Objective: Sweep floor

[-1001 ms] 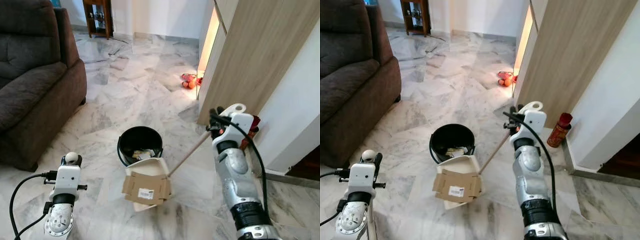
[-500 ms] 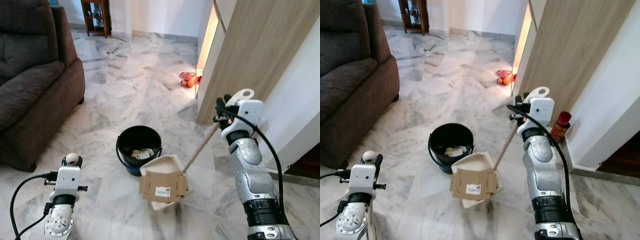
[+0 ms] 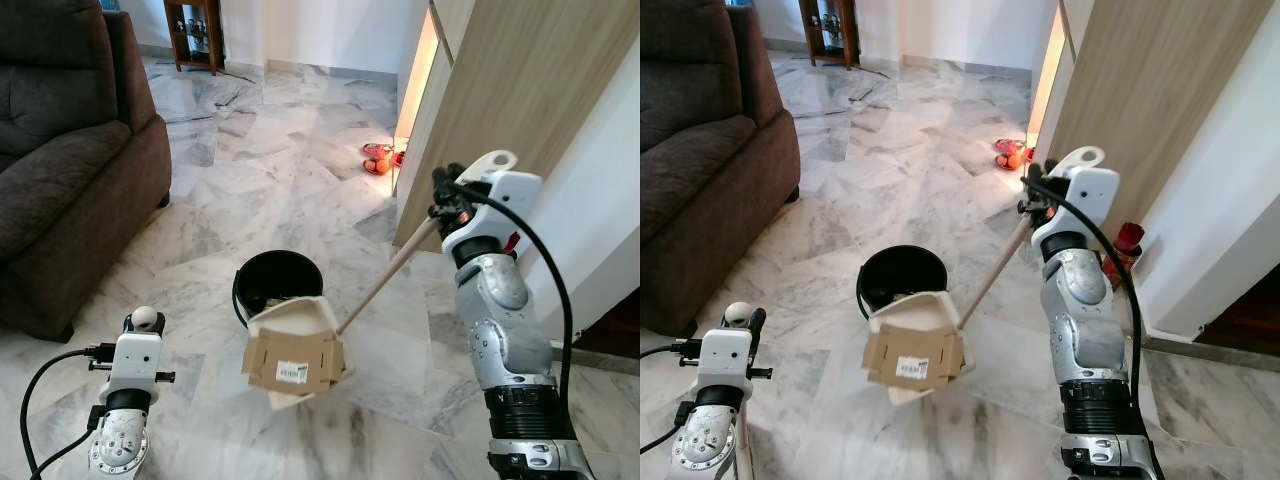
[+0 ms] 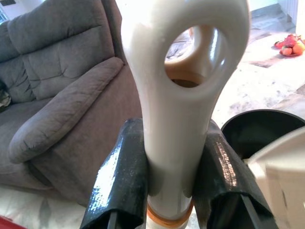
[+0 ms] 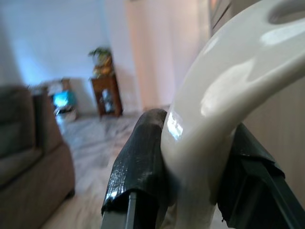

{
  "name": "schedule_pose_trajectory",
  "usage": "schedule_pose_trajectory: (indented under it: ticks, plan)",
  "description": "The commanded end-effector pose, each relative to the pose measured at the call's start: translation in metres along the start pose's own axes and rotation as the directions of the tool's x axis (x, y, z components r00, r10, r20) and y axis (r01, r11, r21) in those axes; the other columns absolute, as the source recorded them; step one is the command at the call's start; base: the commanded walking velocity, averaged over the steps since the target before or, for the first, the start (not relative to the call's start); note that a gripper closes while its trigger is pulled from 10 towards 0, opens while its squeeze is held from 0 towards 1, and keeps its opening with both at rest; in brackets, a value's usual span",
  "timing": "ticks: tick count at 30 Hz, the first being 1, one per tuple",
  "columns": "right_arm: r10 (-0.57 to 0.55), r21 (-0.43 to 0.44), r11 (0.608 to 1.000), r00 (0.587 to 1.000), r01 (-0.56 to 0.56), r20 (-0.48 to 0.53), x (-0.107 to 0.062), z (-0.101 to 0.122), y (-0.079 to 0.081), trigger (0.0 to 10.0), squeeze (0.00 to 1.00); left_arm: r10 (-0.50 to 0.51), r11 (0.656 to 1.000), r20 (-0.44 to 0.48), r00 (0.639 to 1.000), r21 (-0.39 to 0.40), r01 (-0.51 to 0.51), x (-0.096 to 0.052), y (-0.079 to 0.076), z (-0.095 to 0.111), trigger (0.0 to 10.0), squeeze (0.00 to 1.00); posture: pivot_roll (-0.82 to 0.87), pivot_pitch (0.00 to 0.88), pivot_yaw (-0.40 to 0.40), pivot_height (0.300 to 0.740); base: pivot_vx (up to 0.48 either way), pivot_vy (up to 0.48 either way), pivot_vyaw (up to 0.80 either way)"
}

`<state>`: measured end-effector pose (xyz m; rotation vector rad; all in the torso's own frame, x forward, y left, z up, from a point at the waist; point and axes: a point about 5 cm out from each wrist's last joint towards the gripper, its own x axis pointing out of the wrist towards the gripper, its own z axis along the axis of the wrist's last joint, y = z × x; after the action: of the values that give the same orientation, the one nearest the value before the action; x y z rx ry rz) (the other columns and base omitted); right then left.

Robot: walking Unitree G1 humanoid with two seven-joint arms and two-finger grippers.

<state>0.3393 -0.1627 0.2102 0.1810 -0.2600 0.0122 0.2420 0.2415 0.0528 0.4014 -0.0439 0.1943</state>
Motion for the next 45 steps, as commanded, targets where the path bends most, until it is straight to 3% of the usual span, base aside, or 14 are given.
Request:
schedule_pose_trajectory:
  ticks: [1, 8, 16, 33, 45]
  plan:
    - [-0.008, 0.039, 0.999, 0.984, 0.001, 0.178, 0.004, 0.039, 0.003, 10.0, 0.00, 0.009, 1.000, 0.022, 1.000, 0.010, -0.010, 0.004, 0.004, 0.004, 10.0, 0.00, 0.10, 0.000, -0.055, 0.740, 0.000, 0.000, 0.00]
    - [-0.005, 0.088, 0.996, 0.982, -0.012, 0.189, 0.004, 0.040, 0.010, 10.0, 0.00, 0.019, 1.000, 0.018, 1.000, 0.015, -0.020, 0.004, 0.006, 0.003, 10.0, 0.00, 0.10, 0.000, -0.056, 0.740, 0.000, 0.000, 0.00]
    - [0.018, 0.072, 0.997, 0.984, -0.031, 0.177, 0.003, 0.037, 0.016, 10.0, 0.00, 0.027, 1.000, 0.010, 1.000, 0.017, -0.027, 0.001, 0.008, 0.000, 10.0, 0.00, 0.10, 0.000, -0.057, 0.740, 0.000, 0.000, 0.00]
    - [0.032, 0.078, 0.996, 0.985, -0.046, 0.171, 0.003, 0.036, 0.019, 10.0, 0.00, 0.030, 0.999, 0.005, 1.000, 0.016, -0.030, 0.000, 0.008, -0.001, 10.0, 0.00, 0.10, 0.000, -0.059, 0.740, 0.000, 0.000, 0.44]
    - [0.035, 0.083, 0.995, 0.987, -0.049, 0.158, 0.003, 0.034, 0.020, 10.0, 0.00, 0.027, 0.999, 0.007, 1.000, 0.017, -0.027, 0.001, 0.007, -0.001, 10.0, 0.00, 0.10, 0.000, -0.060, 0.740, 0.228, 0.000, 0.00]
